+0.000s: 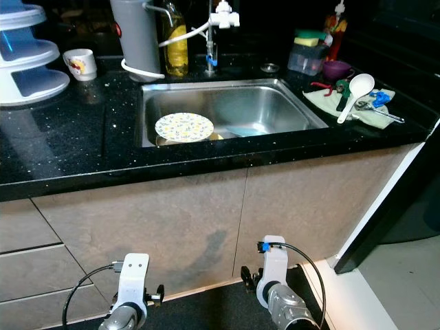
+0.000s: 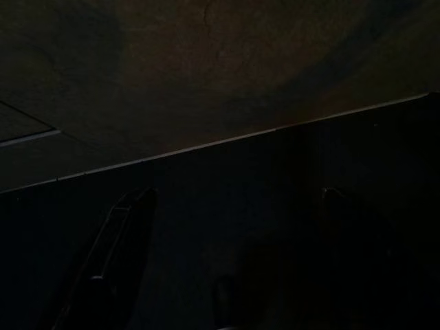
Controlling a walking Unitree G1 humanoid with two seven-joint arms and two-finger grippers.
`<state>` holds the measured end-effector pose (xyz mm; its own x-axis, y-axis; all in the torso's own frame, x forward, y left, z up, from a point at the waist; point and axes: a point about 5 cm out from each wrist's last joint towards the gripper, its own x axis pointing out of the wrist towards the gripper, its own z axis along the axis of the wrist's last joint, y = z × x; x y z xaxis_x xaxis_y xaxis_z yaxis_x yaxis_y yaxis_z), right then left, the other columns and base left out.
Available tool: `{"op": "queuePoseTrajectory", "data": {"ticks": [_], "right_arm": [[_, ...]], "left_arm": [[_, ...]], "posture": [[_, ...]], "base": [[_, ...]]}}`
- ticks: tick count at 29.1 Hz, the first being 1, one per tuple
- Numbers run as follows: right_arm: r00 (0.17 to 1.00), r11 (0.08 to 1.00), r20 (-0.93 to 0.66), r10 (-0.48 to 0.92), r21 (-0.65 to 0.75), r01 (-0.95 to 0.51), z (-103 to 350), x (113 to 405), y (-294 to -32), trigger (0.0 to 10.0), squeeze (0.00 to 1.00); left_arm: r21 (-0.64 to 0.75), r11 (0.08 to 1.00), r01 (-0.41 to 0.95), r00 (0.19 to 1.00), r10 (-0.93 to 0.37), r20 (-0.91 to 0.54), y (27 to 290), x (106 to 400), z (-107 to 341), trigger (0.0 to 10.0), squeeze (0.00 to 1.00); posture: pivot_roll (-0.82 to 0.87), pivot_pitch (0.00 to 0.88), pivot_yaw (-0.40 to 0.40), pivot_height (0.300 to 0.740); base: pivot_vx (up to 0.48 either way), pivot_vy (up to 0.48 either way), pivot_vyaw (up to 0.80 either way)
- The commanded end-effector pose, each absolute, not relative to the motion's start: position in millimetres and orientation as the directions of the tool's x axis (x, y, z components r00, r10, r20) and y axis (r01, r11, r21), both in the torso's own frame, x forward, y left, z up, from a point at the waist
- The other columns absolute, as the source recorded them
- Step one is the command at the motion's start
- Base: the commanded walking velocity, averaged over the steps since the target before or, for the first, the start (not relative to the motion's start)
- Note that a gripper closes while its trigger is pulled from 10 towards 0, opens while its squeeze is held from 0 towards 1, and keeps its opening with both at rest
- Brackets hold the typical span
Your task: Kitchen organization
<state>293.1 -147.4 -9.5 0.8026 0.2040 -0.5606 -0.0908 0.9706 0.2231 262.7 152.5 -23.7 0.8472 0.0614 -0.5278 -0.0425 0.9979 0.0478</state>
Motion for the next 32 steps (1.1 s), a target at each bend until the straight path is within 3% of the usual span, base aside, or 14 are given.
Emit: {"op": "queuePoseTrajectory", "data": {"ticks": [1,32], "right_arm": [[0.789,0.972,-0.579,0.205,0.216,-0.094,-12.1,290.8,-148.0,10.0,0.00],[0.786,0.971,-0.583,0.206,0.220,-0.091,-11.7,291.7,-145.4,10.0,0.00]], "left_arm": [[0.053,0.998,-0.041,0.833,0.063,-0.550,151.5,258.3,-28.0,10.0,0.00],[0.069,0.996,-0.053,0.833,0.083,-0.547,160.5,260.2,-26.2,10.0,0.00]], "posture": [[-0.06,0.161,-0.068,0.740],[-0.06,0.152,-0.067,0.740]], "base": [[0.000,0.000,0.00],[0.000,0.000,0.00]]}}
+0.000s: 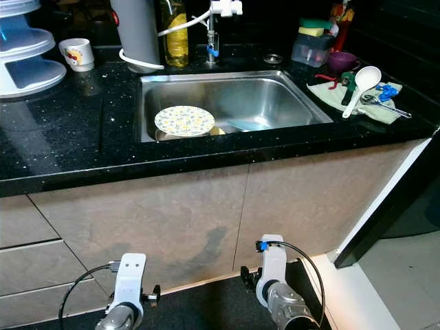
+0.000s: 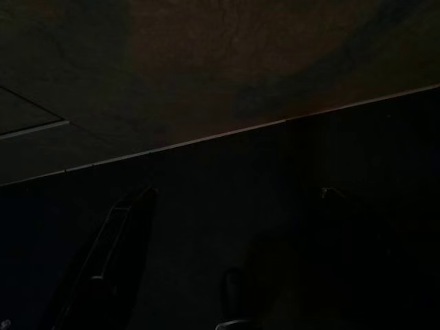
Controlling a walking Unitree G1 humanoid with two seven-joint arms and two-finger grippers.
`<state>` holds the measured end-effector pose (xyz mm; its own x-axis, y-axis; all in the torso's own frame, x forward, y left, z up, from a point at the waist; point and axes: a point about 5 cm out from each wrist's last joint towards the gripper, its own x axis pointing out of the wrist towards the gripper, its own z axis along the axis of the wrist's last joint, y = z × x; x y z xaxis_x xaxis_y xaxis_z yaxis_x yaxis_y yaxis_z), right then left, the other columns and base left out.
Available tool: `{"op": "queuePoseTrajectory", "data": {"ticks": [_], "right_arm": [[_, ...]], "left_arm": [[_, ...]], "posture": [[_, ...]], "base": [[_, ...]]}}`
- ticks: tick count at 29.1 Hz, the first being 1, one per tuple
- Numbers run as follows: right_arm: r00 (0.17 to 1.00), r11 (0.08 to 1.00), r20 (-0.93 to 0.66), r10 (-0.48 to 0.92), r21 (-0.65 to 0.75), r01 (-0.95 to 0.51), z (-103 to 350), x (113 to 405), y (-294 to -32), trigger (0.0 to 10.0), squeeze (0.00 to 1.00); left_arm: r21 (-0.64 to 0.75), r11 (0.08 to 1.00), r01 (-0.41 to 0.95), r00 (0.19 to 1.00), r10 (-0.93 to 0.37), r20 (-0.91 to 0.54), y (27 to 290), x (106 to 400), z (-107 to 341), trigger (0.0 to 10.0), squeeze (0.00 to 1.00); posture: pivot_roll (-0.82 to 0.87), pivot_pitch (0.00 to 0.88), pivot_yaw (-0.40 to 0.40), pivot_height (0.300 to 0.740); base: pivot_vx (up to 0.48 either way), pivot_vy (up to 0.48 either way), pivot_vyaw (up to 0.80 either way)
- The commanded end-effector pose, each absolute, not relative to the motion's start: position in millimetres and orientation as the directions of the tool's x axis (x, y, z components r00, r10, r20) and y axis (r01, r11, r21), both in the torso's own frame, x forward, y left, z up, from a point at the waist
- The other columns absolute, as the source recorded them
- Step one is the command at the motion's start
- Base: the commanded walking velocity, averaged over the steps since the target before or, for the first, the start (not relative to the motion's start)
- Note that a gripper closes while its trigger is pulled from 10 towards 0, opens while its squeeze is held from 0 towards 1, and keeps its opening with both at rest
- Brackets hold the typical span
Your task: Kitchen organization
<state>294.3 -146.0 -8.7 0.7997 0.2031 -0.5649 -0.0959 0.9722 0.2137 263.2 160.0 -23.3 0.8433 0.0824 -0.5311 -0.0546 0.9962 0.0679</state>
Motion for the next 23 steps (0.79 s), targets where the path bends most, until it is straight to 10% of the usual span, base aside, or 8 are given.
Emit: {"op": "queuePoseTrajectory", "data": {"ticks": [1,23], "right_arm": [[0.786,0.971,-0.583,0.205,0.220,-0.090,-11.8,291.6,-145.4,10.0,0.00],[0.797,0.972,-0.572,0.194,0.222,-0.078,-9.8,293.6,-145.7,10.0,0.00]], "left_arm": [[0.064,0.996,-0.055,0.833,0.081,-0.547,160.1,260.2,-26.3,10.0,0.00],[-0.150,0.984,-0.096,0.844,0.000,-0.537,147.4,266.9,-20.7,10.0,0.00]], "posture": [[-0.06,0.152,-0.067,0.740],[-0.06,0.164,-0.057,0.740]], "base": [[0.000,0.000,0.00],[0.000,0.000,0.00]]}}
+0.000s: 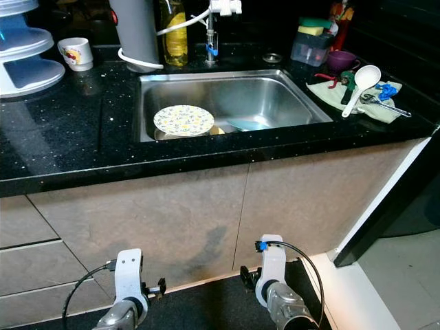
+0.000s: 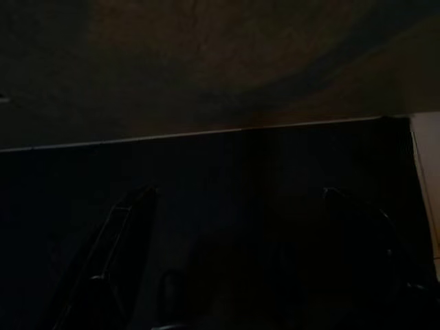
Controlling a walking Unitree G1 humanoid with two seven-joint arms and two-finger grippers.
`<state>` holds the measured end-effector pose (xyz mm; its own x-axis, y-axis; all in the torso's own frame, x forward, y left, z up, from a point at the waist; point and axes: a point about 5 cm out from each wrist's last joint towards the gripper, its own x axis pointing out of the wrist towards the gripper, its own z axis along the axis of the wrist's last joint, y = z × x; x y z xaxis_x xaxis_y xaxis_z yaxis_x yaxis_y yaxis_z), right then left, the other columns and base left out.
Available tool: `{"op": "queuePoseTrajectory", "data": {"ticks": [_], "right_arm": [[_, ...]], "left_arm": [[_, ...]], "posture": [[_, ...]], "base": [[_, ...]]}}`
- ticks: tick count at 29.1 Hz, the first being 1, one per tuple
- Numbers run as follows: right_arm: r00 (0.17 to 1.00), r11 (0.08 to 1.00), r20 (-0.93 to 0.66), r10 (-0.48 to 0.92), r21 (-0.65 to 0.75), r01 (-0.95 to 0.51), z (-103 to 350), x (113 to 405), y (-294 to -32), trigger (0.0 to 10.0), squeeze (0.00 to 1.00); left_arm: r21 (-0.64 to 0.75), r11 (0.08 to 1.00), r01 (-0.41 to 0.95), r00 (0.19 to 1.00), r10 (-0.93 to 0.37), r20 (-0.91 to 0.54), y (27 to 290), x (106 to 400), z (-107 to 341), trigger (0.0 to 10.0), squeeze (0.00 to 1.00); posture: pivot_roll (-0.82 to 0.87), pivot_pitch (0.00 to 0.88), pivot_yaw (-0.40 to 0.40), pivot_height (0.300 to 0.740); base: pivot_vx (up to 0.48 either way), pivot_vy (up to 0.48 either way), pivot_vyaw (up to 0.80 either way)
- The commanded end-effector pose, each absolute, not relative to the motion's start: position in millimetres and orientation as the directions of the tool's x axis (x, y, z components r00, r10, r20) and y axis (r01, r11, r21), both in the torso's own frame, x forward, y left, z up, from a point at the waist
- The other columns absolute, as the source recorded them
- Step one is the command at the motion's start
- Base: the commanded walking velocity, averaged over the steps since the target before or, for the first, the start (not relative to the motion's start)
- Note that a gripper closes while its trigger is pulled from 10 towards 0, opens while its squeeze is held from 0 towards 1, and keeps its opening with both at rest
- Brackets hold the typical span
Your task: Kitchen organization
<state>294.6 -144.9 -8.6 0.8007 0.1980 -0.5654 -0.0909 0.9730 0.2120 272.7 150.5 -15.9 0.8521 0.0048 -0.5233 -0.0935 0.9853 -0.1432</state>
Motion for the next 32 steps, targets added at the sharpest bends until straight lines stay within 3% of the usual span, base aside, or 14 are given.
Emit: {"op": "queuePoseTrajectory", "data": {"ticks": [1,5,15,28,32], "right_arm": [[0.797,0.972,-0.572,0.194,0.222,-0.078,-9.8,293.6,-145.7,10.0,0.00],[0.798,0.972,-0.571,0.193,0.225,-0.075,-9.5,293.9,-145.7,10.0,0.00],[0.798,0.973,-0.573,0.188,0.220,-0.072,-9.1,294.4,-146.2,10.0,0.00],[0.801,0.979,-0.573,0.174,0.190,-0.077,-7.4,296.4,-147.8,10.0,0.00],[0.804,0.978,-0.569,0.171,0.195,-0.071,-6.9,296.8,-148.3,10.0,0.00]], "left_arm": [[-0.150,0.984,-0.096,0.844,0.000,-0.537,147.4,266.9,-20.7,10.0,0.00],[-0.064,0.994,-0.092,0.869,0.049,-0.492,150.8,270.7,-14.6,10.0,0.00],[-0.078,0.988,-0.136,0.865,0.080,-0.495,153.8,270.5,-15.0,10.0,0.00],[-0.062,0.995,-0.084,0.859,0.041,-0.510,147.4,272.3,-15.1,10.0,0.00],[0.004,0.998,-0.068,0.864,0.061,-0.500,148.1,274.2,-12.6,10.0,0.00]], "posture": [[-0.06,0.164,-0.057,0.740],[-0.05,0.170,-0.054,0.740],[-0.06,0.173,-0.054,0.740],[-0.06,0.179,-0.059,0.740],[-0.06,0.181,-0.062,0.740]], "base": [[0.000,0.000,0.00],[0.000,0.000,0.00],[0.000,0.000,0.00],[0.000,0.000,0.00],[0.000,0.000,0.00]]}}
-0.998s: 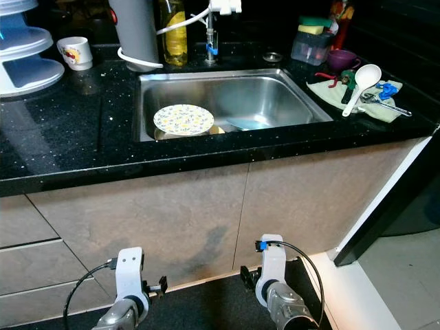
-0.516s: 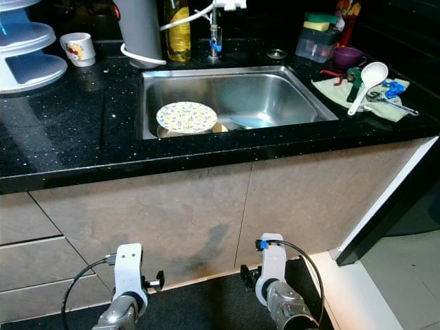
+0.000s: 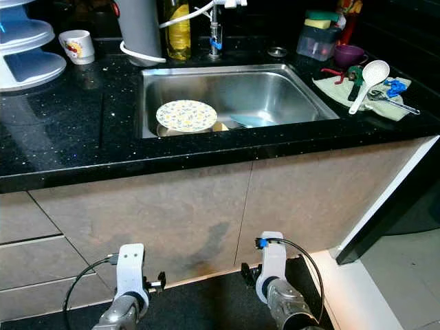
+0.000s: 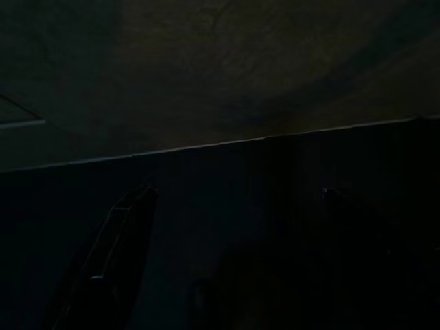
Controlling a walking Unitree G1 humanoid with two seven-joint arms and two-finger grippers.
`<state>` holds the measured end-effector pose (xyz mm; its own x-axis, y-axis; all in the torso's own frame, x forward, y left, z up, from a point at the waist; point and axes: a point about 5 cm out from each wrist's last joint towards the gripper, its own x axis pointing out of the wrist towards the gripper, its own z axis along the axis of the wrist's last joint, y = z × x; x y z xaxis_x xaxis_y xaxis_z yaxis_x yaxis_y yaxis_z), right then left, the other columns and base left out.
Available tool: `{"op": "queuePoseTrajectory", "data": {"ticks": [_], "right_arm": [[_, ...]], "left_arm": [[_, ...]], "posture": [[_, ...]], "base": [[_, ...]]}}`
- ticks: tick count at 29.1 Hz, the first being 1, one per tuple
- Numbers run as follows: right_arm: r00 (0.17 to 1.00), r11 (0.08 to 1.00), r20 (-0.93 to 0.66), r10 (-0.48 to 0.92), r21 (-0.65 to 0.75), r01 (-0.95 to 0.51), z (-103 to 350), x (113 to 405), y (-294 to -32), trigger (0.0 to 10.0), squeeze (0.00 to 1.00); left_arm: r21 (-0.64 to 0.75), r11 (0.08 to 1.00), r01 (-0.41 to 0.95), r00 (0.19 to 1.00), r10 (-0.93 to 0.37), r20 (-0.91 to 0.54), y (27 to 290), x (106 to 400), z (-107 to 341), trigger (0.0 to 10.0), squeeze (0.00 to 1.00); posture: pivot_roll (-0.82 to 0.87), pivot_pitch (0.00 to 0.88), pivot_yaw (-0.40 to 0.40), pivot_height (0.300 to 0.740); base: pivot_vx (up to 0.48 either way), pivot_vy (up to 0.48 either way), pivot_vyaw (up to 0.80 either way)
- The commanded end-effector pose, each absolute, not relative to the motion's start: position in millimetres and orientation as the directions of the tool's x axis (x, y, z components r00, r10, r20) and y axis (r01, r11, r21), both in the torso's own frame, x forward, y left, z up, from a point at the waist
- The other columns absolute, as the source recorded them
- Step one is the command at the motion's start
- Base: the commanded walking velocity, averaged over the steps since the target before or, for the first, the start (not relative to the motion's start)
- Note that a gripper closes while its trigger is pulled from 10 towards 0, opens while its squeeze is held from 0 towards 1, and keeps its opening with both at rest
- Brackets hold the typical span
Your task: Kitchen organization
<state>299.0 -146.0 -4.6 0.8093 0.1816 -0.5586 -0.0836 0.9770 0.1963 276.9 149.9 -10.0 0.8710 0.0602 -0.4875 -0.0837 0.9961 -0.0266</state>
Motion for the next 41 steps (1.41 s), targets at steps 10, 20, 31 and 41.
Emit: {"op": "queuePoseTrajectory", "data": {"ticks": [10,20,31,41], "right_arm": [[0.798,0.980,-0.578,0.169,0.182,-0.075,-6.8,297.4,-146.9,10.0,0.00],[0.812,0.977,-0.558,0.169,0.206,-0.061,-5.0,298.8,-145.5,10.0,0.00],[0.812,0.978,-0.560,0.165,0.197,-0.063,-5.5,298.3,-145.4,10.0,0.00],[0.807,0.978,-0.565,0.170,0.200,-0.066,-5.1,299.0,-144.9,10.0,0.00]], "left_arm": [[-0.025,0.998,-0.051,0.852,0.030,-0.523,146.4,274.4,-14.6,10.0,0.00],[-0.030,0.999,-0.013,0.849,-0.005,-0.529,143.8,275.1,-15.1,10.0,0.00],[-0.036,0.999,0.014,0.853,-0.031,-0.522,141.6,276.1,-14.0,10.0,0.00],[-0.035,0.999,0.009,0.847,-0.026,-0.530,142.4,276.6,-14.2,10.0,0.00]], "posture": [[-0.06,0.180,-0.053,0.740],[-0.06,0.182,-0.056,0.740],[-0.06,0.172,-0.053,0.740],[-0.05,0.184,-0.053,0.740]], "base": [[0.000,0.000,0.00],[0.000,0.000,0.00],[0.000,0.000,0.00],[0.000,0.000,0.00]]}}
